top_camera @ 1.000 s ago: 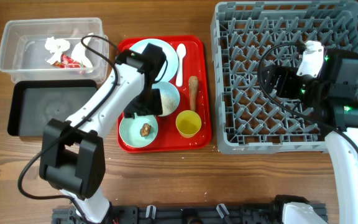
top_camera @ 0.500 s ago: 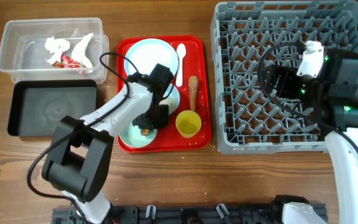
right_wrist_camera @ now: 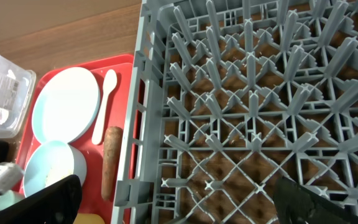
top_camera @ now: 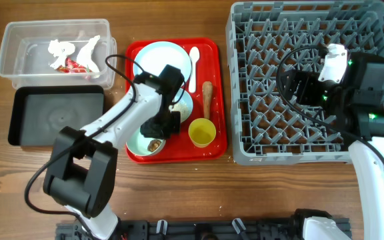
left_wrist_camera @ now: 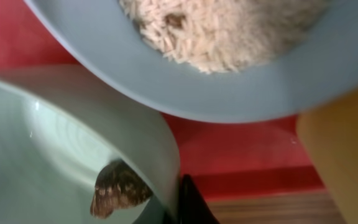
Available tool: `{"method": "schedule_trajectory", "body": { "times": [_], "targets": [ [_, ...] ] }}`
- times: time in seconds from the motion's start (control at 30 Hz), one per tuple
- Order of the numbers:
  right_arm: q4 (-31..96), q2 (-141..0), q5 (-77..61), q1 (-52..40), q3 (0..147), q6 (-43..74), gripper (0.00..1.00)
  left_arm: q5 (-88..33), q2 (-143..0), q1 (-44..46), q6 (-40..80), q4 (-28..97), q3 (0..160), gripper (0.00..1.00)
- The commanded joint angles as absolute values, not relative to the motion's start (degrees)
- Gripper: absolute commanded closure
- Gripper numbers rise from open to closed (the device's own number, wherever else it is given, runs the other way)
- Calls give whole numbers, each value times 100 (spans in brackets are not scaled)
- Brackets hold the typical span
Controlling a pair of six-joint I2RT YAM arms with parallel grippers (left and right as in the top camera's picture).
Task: Sort waste into correct bins and load items into the dishwasher rack
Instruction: 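Grasp the mint bowl with the left gripper, then tip the mint bowl over the black tray to dump the scrap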
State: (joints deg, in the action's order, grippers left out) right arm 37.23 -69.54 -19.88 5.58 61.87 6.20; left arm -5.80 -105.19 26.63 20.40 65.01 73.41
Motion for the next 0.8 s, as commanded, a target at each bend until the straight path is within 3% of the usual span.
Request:
{"method": "schedule_trajectory", "body": {
  "times": [0.0,0.23,0.5,0.77],
  "targets": [
    [3710,-6993,-1938,565,6309,766,0,-895,-10064,2309,1820,7006,8009,96],
    [3715,-6993,-1940,565,6309,812,0,-2016,-9577,558,864,7089,8219,96],
    [3710,-6993,-1938,565,6309,917,0,-5035,-9911,-2137,-993,6490,8202,96],
    [3710,-6993,-1935,565,6309,917,0,-7078,-10951,-3511,-1133,6580,8171,96]
  ]
}}
